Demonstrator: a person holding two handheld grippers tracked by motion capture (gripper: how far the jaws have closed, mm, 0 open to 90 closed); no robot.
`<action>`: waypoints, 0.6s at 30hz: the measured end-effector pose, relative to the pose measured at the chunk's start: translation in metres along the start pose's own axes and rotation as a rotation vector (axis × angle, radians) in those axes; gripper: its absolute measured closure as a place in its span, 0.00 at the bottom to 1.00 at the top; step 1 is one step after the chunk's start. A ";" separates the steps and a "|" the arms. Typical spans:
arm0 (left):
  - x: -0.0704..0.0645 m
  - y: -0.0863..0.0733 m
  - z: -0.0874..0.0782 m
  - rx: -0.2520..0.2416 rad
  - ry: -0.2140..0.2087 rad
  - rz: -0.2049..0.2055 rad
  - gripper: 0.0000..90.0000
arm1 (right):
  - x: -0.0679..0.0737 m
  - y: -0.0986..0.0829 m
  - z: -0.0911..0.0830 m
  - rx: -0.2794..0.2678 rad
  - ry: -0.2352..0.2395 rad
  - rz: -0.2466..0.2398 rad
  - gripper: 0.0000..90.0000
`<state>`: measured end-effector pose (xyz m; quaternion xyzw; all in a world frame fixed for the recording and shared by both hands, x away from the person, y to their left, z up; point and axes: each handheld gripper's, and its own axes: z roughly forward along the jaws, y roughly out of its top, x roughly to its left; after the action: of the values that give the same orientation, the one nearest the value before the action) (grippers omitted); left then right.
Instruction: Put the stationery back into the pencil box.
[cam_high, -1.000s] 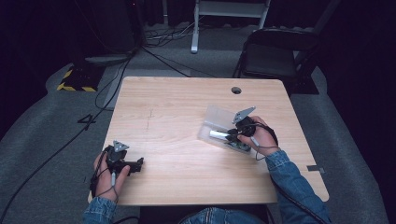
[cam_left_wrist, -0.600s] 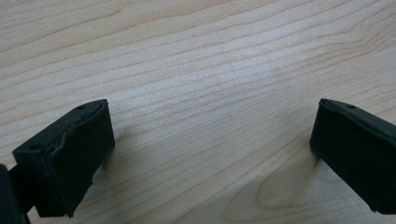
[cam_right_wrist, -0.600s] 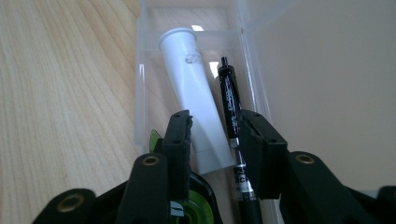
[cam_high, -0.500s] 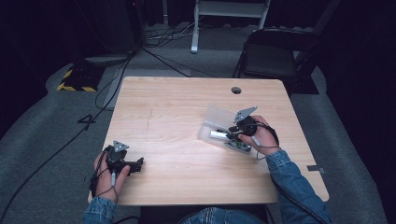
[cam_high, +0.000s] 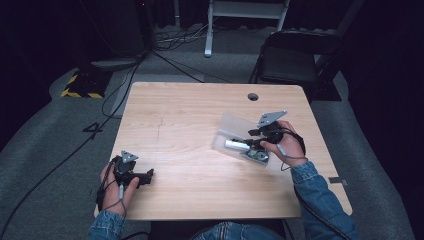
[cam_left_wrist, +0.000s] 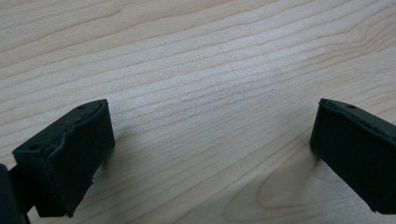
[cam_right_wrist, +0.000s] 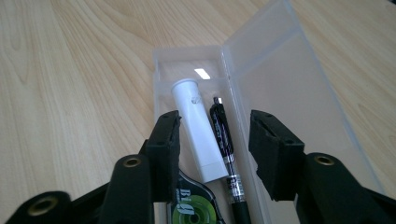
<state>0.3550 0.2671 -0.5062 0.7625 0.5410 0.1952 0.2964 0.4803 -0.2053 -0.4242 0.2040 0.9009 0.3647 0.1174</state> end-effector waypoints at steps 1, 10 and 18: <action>0.000 0.000 0.000 0.000 0.000 0.000 0.00 | 0.001 0.001 -0.003 -0.011 -0.002 0.002 0.59; 0.000 0.000 0.000 0.000 0.000 0.000 0.00 | 0.010 0.000 -0.027 -0.063 -0.021 0.027 0.51; 0.000 0.000 0.000 0.000 0.000 -0.003 0.00 | 0.012 -0.011 -0.048 -0.097 -0.058 0.073 0.44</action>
<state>0.3552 0.2669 -0.5062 0.7616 0.5422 0.1947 0.2968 0.4486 -0.2365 -0.3989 0.2414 0.8702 0.4060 0.1401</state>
